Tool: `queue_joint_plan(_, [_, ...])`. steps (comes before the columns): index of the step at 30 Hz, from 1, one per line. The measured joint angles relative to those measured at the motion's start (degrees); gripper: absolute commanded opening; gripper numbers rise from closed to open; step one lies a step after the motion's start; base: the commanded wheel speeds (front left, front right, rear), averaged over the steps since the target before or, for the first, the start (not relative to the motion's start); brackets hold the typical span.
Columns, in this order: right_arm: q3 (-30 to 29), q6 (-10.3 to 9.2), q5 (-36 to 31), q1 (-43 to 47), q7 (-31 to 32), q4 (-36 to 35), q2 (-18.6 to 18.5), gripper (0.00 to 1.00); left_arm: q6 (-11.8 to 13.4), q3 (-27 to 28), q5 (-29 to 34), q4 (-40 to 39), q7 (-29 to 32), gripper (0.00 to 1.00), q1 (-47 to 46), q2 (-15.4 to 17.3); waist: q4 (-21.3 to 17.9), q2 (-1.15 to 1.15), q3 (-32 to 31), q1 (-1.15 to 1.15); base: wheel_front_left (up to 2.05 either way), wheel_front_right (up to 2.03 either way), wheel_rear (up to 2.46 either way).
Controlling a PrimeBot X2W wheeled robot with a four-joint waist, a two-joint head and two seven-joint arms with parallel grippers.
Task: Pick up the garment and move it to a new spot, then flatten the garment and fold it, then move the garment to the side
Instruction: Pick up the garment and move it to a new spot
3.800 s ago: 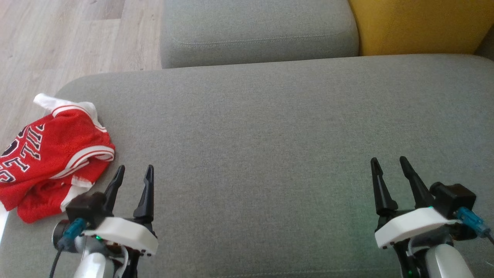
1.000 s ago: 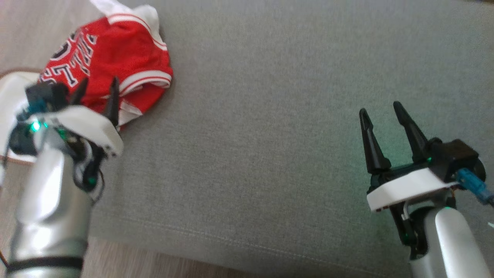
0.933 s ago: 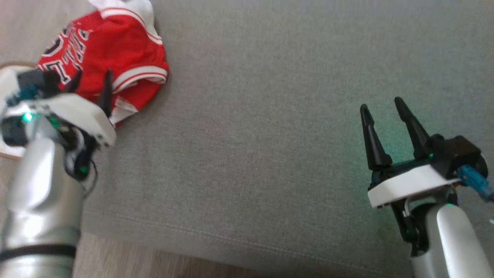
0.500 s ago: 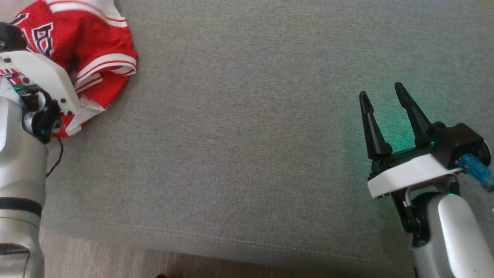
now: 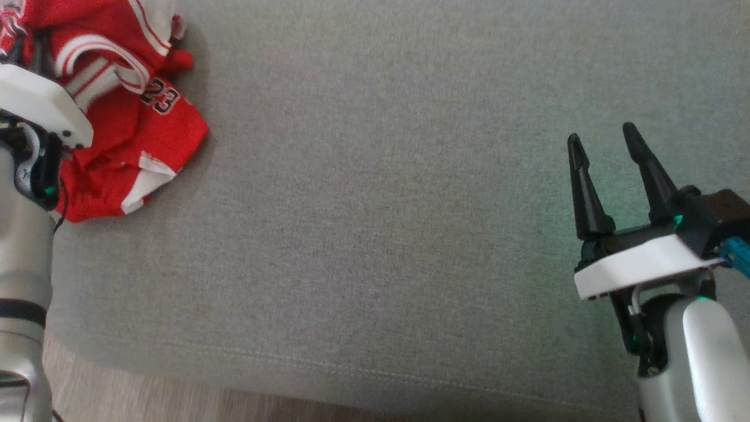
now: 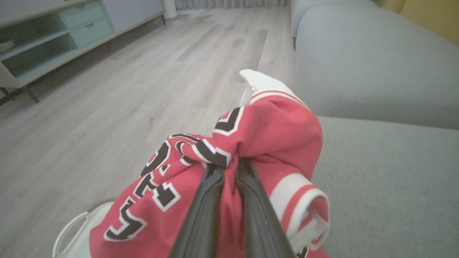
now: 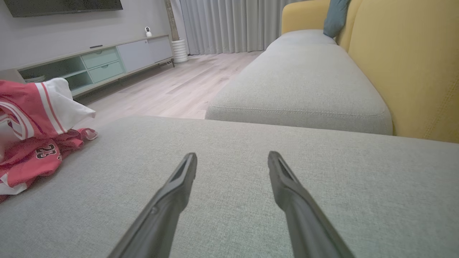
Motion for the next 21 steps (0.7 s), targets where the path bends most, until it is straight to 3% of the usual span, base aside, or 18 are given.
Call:
queue_joint_plan(6, [-0.05,0.00,0.16,3.02,-0.04,-0.43,0.41,1.00,1.55,-0.03,0.18,-6.21,-3.80,0.00,3.85,0.45,-0.03,0.00,-4.29,0.00,0.00,0.00,0.00])
queue_joint_plan(11, [-0.16,0.00,1.19,5.69,0.02,-1.05,0.88,1.00,3.19,-0.81,0.18,-17.23,-4.13,0.00,10.97,-0.02,-0.44,0.00,-8.48,0.00,0.00,0.00,0.00])
queue_joint_plan(17, [-0.11,0.00,2.61,6.97,0.03,-1.96,1.24,1.00,6.27,-3.69,-0.33,-35.31,-0.62,0.00,22.96,-3.28,-3.71,0.00,-11.11,0.00,0.00,0.00,0.00])
queue_joint_plan(21, [-0.13,0.00,3.03,7.98,0.15,-2.45,1.25,1.00,6.81,-7.81,-0.81,-43.36,2.71,0.00,30.82,-6.22,-7.57,0.00,-11.56,0.00,0.00,0.00,0.00])
